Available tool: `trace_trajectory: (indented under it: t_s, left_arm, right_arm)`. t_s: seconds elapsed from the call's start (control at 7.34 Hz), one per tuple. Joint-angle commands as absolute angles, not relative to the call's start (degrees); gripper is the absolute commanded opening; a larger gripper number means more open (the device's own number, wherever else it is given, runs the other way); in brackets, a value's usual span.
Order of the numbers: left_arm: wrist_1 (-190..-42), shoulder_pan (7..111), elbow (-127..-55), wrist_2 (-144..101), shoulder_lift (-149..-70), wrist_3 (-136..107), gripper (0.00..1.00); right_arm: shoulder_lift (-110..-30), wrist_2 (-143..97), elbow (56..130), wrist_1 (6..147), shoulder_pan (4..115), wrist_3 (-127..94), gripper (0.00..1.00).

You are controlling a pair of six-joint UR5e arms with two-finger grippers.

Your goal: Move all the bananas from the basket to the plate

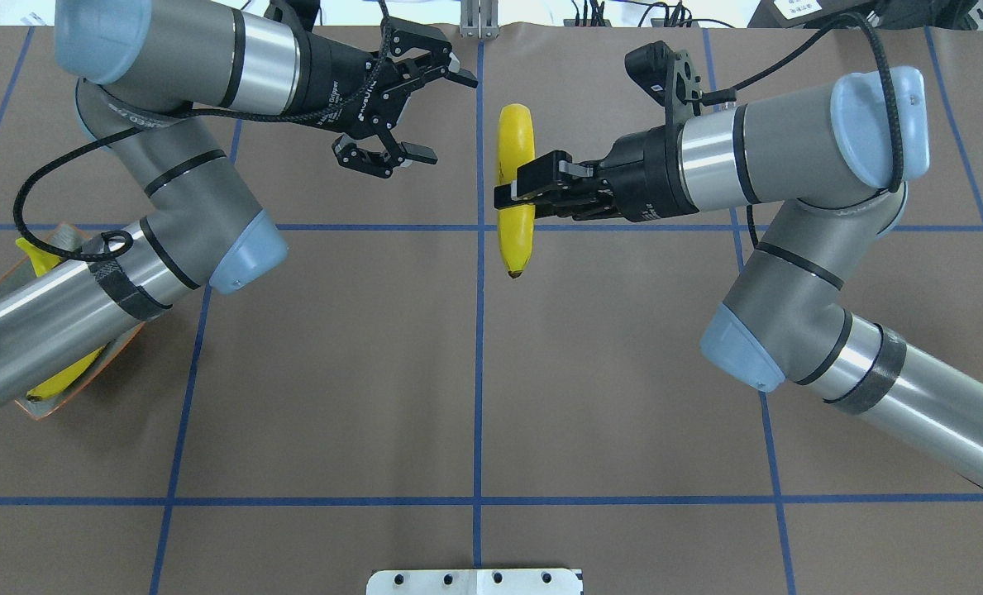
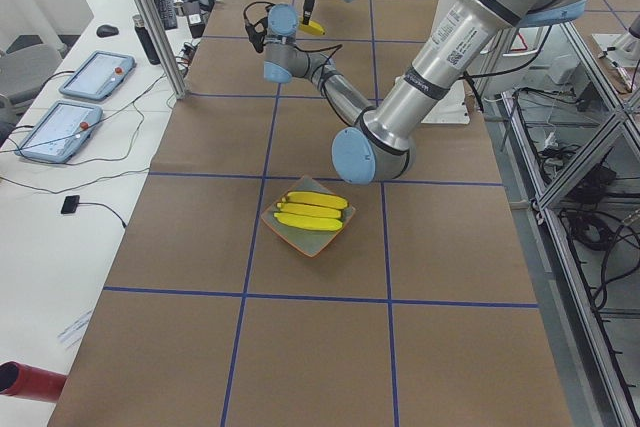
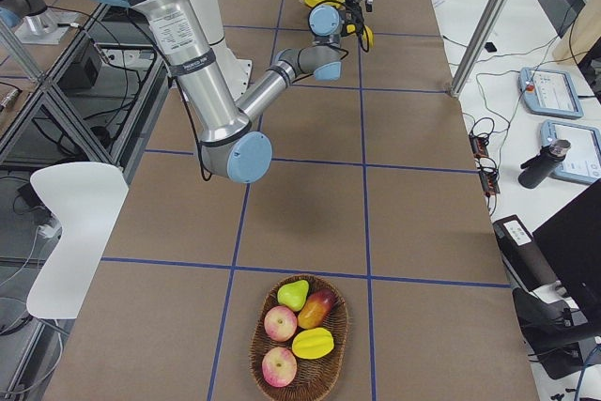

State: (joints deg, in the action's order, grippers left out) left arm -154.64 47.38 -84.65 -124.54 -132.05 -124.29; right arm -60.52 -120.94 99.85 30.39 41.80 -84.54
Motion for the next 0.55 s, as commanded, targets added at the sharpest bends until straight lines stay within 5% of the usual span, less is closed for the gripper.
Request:
trace_trajectory:
  t_s: [0.0, 0.41]
  left_arm:
    - [-158.02, 47.37, -84.55, -124.54, -132.01, -128.23, 1.0]
    - [-165.11, 47.37, -84.29, -121.93, -131.66, -134.53, 1.0]
  right_arm:
    - [-60.47, -118.57, 99.49, 23.41, 40.69, -88.56, 0.0]
    - [-60.91, -117.25, 96.69, 15.06, 40.08, -97.0, 0.0]
